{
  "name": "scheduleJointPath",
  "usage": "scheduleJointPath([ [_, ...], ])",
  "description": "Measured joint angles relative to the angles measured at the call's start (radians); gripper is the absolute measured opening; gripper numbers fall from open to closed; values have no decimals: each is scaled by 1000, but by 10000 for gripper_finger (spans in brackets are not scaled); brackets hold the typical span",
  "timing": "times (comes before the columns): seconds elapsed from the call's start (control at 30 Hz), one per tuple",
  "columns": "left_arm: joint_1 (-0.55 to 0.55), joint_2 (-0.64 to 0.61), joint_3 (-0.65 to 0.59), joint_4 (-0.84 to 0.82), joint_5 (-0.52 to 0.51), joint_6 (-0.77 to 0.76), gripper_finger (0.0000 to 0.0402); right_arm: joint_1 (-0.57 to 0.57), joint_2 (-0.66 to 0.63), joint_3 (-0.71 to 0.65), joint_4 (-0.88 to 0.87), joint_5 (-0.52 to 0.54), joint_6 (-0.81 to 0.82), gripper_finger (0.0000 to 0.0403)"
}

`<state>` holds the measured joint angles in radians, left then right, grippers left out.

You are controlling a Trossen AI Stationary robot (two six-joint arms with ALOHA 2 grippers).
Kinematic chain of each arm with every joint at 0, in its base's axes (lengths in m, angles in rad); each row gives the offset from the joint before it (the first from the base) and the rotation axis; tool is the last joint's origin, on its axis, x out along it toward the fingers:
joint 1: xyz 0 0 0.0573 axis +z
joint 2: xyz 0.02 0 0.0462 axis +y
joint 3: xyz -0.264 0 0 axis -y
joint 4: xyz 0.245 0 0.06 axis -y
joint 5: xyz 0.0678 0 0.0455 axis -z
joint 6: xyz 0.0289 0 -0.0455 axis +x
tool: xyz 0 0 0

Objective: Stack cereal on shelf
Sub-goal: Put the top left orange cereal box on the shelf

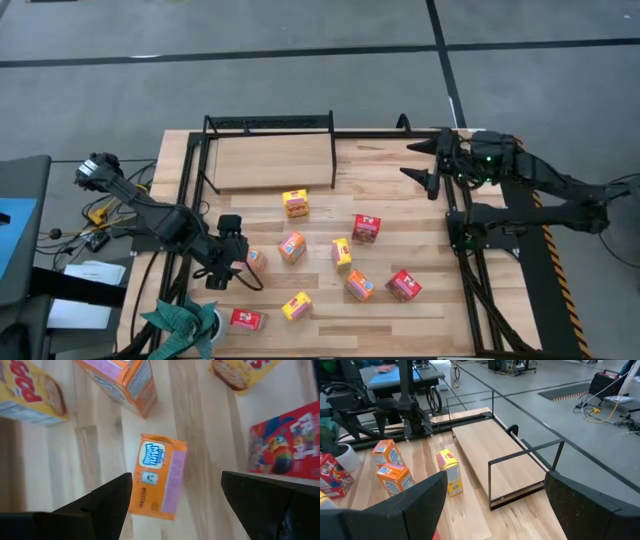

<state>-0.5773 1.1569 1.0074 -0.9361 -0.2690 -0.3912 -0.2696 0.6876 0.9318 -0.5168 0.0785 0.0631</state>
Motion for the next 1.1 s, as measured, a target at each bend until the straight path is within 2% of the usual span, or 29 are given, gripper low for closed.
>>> scheduleJointPath([
  [0.17,1,0,-40,10,-79,-5,298,0,21,0,0,0,0,361],
  [0.37,-1,1,-67,53,-20,-19,298,0,39,0,0,0,-1,355],
  [0.8,-10,1,-173,89,-26,-44,298,0,40,0,0,0,15,356],
  [1.1,-10,1,-173,108,-25,-21,298,0,40,0,0,0,15,345],
])
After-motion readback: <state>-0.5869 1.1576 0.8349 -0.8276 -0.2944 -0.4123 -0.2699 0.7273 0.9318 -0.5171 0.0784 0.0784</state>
